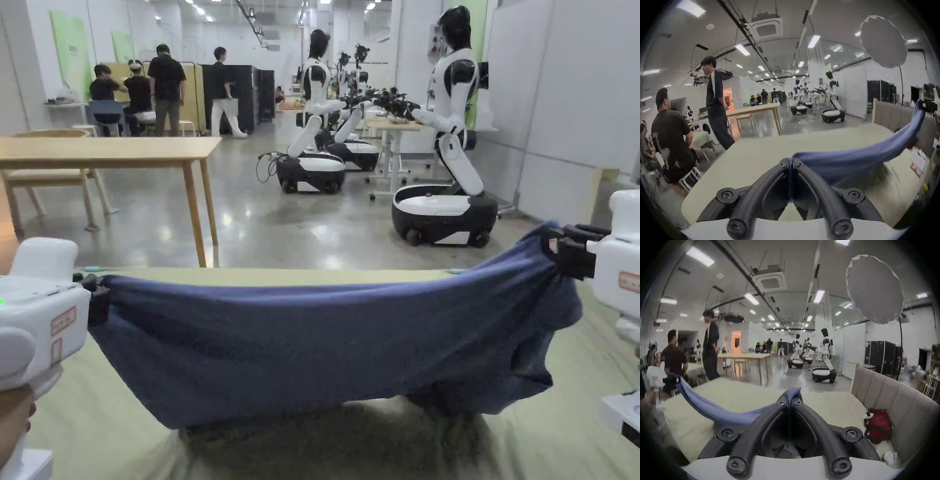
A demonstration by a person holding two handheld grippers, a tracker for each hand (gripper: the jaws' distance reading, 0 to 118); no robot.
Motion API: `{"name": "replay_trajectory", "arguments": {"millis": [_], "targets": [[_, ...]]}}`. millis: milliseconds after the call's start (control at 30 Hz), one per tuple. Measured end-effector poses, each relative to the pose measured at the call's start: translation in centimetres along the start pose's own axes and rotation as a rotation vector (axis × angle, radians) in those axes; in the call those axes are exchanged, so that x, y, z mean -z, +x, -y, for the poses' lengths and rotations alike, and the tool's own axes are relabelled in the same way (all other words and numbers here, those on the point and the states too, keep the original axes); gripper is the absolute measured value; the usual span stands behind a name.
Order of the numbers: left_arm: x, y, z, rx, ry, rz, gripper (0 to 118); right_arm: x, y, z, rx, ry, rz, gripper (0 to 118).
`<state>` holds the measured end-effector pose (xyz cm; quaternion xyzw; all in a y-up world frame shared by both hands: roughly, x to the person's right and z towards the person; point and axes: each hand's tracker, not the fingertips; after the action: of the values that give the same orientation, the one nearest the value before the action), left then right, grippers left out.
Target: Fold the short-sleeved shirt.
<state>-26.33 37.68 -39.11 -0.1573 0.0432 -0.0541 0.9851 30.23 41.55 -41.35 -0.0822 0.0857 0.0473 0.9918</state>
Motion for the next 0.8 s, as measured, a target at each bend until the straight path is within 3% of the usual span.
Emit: {"name": "replay_trajectory", "arguments": {"millis": [233, 400, 500, 533, 567, 600, 633, 667, 700, 800], "targets": [[-5.3, 0.4, 13.6, -0.006, -0.279, 0.091, 0, -6.6, -2.7, 15.0, -0.076, -0.294, -0.045, 4], [-6.4, 0.5, 20.7, -0.089, -0.44, 0.132, 1, -7.3, -4.0, 24.7, -0.059, -0.533, -0.063, 4], [-6.3, -0.1, 22.9, -0.108, -0.46, 0.108, 12, -7.6, -3.8, 27.4, -0.012, -0.553, -0.067, 4], [-6.8, 0.1, 22.8, -0.113, -0.462, 0.097, 26, -7.7, -3.7, 27.6, 0.01, -0.556, -0.045, 7], [-7.2, -0.1, 22.7, -0.123, -0.454, 0.092, 50, -7.9, -3.4, 27.6, 0.036, -0.553, -0.034, 19], [-7.6, -0.2, 22.3, -0.139, -0.444, 0.081, 91, -8.1, -3.2, 27.3, 0.07, -0.539, -0.039, 52], [-8.1, 0.0, 21.7, -0.148, -0.433, 0.068, 107, -8.3, -3.1, 26.7, 0.082, -0.521, -0.024, 80], [-8.7, 0.3, 21.0, -0.151, -0.376, 0.062, 113, -8.5, -3.6, 25.7, 0.088, -0.487, 0.008, 99], [-9.6, 1.0, 19.9, -0.149, -0.283, 0.078, 113, -8.7, -4.2, 24.6, 0.101, -0.44, 0.026, 111], [-11.2, 4.2, 16.8, -0.115, -0.084, 0.09, 113, -9.8, -6.8, 21.0, 0.192, -0.243, 0.008, 114]]}}
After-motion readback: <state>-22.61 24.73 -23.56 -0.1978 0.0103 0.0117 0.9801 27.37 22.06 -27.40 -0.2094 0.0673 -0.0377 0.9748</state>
